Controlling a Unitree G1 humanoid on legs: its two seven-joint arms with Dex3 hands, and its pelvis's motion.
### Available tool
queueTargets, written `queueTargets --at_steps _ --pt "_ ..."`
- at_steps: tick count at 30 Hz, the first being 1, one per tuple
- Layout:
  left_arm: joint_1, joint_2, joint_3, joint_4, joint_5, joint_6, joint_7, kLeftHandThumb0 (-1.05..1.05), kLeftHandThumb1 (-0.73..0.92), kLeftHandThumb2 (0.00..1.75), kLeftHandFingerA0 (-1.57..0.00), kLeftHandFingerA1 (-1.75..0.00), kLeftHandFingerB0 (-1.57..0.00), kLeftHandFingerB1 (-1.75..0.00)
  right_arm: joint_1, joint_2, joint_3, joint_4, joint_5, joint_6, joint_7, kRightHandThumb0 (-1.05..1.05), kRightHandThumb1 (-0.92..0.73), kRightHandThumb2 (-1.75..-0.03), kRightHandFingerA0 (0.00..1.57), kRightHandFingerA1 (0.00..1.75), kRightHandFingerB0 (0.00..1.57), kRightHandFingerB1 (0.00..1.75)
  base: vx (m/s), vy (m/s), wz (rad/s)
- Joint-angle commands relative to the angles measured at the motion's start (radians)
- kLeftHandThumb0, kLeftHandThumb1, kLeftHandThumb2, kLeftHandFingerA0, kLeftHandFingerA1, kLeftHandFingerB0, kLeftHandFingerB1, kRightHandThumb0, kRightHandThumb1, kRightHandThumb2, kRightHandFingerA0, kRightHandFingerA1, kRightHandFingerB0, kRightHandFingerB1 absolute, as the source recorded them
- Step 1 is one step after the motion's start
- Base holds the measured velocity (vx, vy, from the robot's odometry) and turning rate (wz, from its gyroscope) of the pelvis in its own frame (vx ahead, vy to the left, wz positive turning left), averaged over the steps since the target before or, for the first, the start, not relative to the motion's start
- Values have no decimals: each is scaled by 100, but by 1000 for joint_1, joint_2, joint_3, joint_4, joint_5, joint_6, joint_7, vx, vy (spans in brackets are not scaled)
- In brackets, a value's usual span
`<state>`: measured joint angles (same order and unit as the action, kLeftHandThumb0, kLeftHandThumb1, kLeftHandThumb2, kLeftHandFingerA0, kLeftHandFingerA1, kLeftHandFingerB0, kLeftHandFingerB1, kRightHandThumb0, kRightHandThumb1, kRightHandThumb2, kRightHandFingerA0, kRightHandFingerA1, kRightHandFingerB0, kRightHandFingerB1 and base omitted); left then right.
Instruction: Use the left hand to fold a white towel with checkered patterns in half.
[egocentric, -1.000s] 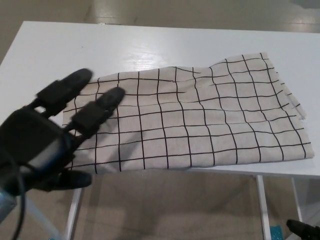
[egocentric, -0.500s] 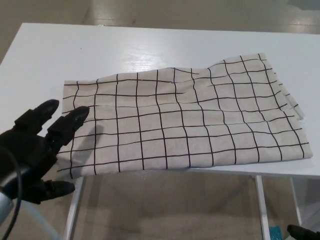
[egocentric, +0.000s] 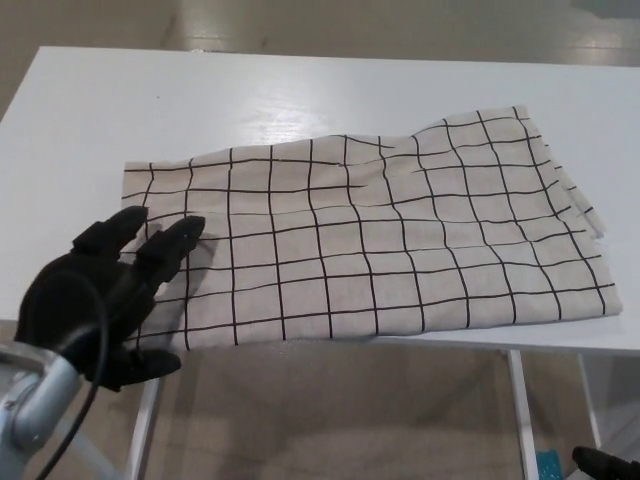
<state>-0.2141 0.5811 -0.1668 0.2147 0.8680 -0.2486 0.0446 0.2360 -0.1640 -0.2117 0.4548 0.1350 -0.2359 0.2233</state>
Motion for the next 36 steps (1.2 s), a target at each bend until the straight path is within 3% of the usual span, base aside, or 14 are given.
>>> queueTargets --at_steps 1,18,27,36 --pt "-27 -9 -38 46 37 31 56 -73 44 80 0 0 -2 -8 1 1 -6 0 11 13 -2 -59 -58 -58 48 50 58 42 0 0 0" --pt "-78 -3 -96 170 15 1 136 -71 43 78 0 0 -2 -8 -3 -19 1 7 -4 -10 3 -60 -58 -58 47 42 60 43 0 0 0" --pt "-95 -17 -124 177 10 26 113 -70 43 78 0 0 -1 -8 -24 -30 7 21 -18 -19 -5 -61 -60 -59 45 40 58 42 0 0 0" --pt "-12 -22 -180 38 46 52 82 -71 43 78 0 0 0 -7 -24 -27 6 17 -19 -16 -13 -61 -59 -59 47 39 57 42 0 0 0"
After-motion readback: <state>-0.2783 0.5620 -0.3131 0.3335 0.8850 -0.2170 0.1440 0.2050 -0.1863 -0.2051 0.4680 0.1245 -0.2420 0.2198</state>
